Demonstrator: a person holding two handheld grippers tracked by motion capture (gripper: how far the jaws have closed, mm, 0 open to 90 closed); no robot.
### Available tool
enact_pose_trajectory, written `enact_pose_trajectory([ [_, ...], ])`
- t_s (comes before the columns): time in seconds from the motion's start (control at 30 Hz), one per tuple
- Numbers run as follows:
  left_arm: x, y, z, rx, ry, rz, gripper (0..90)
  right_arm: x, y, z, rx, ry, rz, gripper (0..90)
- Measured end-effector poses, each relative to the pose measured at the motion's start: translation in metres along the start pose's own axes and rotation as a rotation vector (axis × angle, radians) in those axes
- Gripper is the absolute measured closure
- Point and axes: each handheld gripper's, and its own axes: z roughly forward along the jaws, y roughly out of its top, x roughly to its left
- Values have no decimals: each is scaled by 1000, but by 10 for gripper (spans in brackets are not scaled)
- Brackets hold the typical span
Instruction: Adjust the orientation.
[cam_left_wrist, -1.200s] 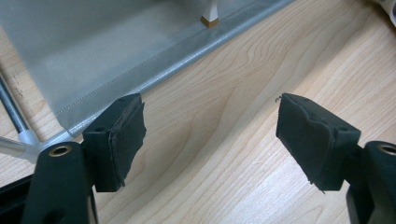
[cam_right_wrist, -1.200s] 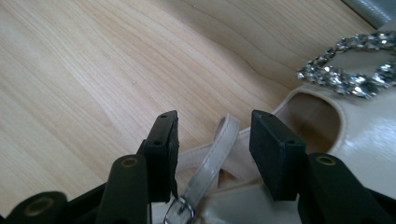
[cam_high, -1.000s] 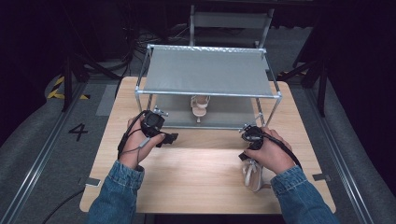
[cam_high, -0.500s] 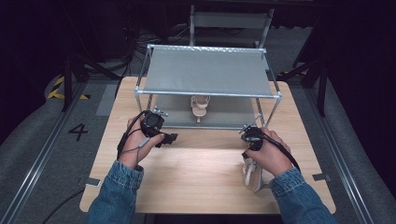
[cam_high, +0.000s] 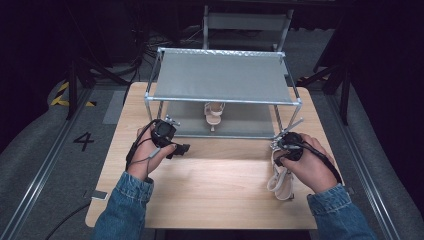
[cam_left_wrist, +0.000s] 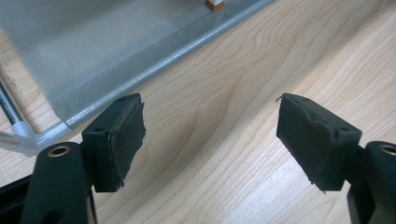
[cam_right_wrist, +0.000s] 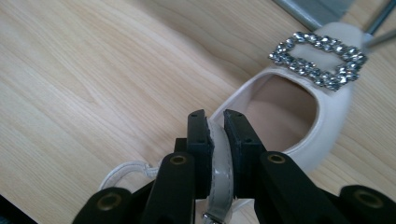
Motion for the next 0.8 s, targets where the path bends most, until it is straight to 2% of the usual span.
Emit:
enact_pose_trajectory([
  [0.13,0,-1,1,2,-5,-8,240,-15,-9,-5,-12,-7,37,815],
  [0.3,1,-1,2,8,-5,-2,240,-35,-21,-4,5,-18,86,817],
  [0.4,2,-1,3,13,-4,1,240,-44,-27,1,-4,1,117,815],
  [0.67,3,-2,4,19,-4,-1,239,-45,-27,0,-13,9,134,762],
  [0.7,3,-2,4,18,-6,-1,239,-45,-27,0,-18,20,160,712],
  [0.8,4,-2,5,17,-9,-8,239,-45,-28,-1,-31,26,175,634],
])
